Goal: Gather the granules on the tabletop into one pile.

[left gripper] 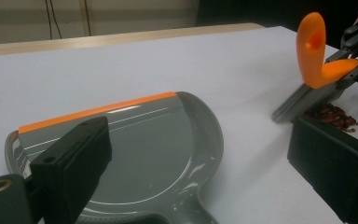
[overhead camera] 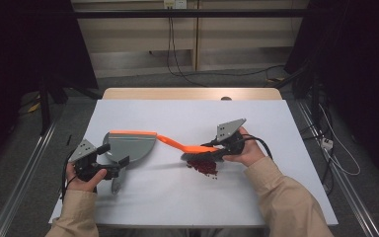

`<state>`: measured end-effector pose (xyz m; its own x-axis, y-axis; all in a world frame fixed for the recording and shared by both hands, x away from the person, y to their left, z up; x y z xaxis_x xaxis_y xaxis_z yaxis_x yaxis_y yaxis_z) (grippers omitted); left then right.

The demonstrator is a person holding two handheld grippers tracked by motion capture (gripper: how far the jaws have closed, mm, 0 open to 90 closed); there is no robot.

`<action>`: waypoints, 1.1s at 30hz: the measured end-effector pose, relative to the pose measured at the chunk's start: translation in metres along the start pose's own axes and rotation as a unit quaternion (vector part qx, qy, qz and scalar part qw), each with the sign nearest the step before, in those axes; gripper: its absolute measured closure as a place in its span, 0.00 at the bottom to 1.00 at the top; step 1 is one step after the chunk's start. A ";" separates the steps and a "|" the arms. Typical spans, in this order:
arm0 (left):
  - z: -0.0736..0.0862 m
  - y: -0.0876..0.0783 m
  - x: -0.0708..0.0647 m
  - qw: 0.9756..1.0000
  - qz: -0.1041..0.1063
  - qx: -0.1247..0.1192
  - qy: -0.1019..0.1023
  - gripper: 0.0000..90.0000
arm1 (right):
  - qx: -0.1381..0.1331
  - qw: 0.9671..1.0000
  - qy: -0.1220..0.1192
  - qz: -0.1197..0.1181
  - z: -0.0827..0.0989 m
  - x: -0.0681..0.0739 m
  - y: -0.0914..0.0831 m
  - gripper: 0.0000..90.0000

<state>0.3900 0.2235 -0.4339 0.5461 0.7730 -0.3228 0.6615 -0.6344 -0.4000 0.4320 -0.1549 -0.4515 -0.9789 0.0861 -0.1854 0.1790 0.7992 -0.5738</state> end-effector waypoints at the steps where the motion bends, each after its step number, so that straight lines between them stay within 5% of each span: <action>1: 0.000 0.000 0.000 1.000 0.000 0.000 0.000 0.07 | -0.001 1.000 -0.001 -0.003 -0.001 0.001 0.000 0.79; 13: 0.001 0.000 -0.001 1.000 0.004 0.008 0.005 0.07 | -0.012 0.999 0.023 0.044 0.002 -0.010 -0.007 0.79; 22: 0.007 -0.004 -0.002 1.000 0.001 0.030 0.008 0.06 | -0.024 0.999 0.030 0.029 0.005 0.003 -0.002 0.79; 25: 0.007 -0.005 -0.002 0.999 0.000 0.033 0.008 0.06 | -0.021 0.998 0.033 0.046 0.005 0.003 -0.006 0.79; 33: 0.014 -0.007 -0.003 0.998 -0.015 0.057 0.000 0.06 | -0.017 0.987 0.098 0.129 0.015 -0.008 -0.036 0.79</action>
<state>0.3769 0.2255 -0.4422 0.5274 0.7916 -0.3086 0.6149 -0.6063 -0.5043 0.4353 -0.1931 -0.4410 -0.9025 0.3992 -0.1618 0.4238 0.7554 -0.4998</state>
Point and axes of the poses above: each handheld gripper's, and its own axes: y roughly forward along the jaws, z roughly out of its underside, x roughly to its left, the point moved 4 cm from there along y, roughly forward along the jaws, and after that the axes turned 11 degrees about -y, right-handed, at the moved point
